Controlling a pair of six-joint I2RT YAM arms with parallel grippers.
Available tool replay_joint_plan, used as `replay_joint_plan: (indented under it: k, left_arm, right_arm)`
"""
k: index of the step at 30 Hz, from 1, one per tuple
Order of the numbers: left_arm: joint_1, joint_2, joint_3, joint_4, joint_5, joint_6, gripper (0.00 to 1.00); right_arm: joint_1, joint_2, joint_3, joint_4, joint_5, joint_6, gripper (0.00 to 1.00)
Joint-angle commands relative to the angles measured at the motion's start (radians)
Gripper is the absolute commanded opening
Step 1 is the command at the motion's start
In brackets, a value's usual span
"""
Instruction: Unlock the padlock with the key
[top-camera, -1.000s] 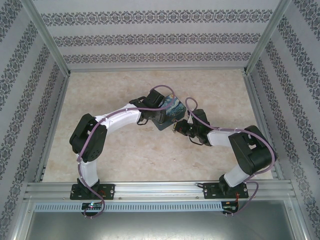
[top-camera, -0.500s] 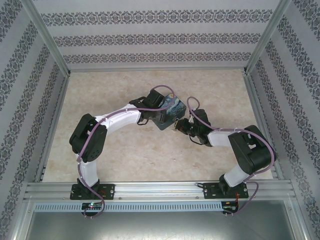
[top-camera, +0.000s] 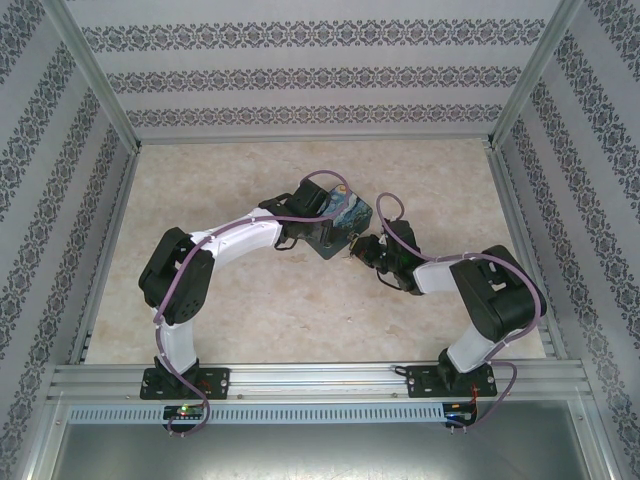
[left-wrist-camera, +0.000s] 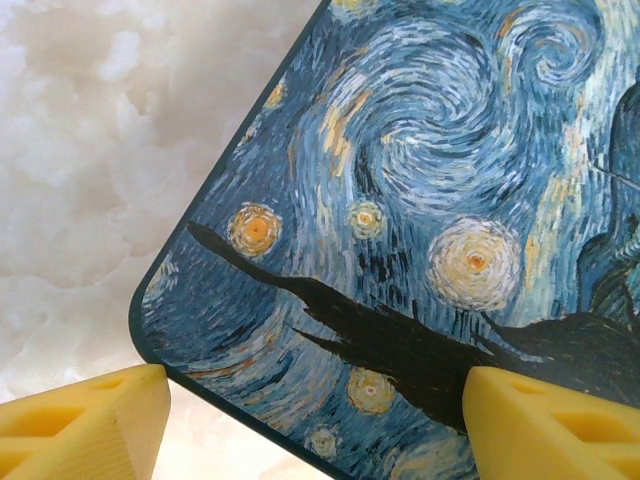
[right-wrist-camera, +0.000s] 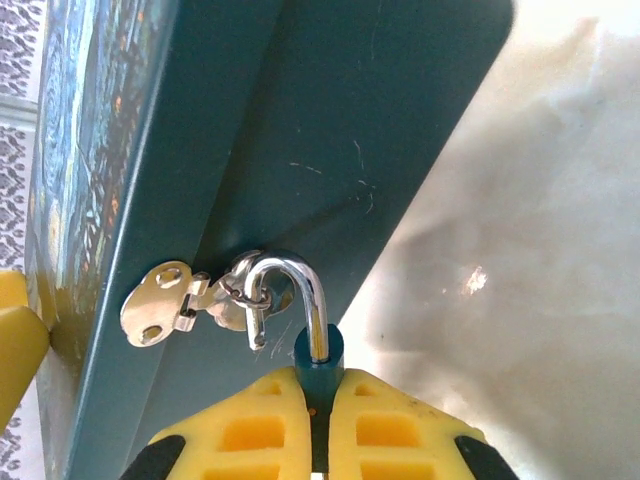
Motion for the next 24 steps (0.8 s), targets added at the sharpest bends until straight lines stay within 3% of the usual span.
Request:
replay_joint_plan:
  k: [1,13,24]
  left_arm:
    - [0.0,0.058,-0.047,-0.123,-0.005,0.003,0.77]
    - [0.0,0.066,-0.05,-0.12,0.001,0.0,0.75]
    - [0.0,0.076,-0.05,-0.122,0.004,-0.003,0.74]
  right_arm:
    - [-0.037,0.011,-0.013,0.053,0.082,0.035,0.0]
    - [-0.093,0.041,0.046,0.064,0.046,0.054,0.0]
    - [-0.229,0.104,0.147,-0.02,-0.135,-0.028,0.0]
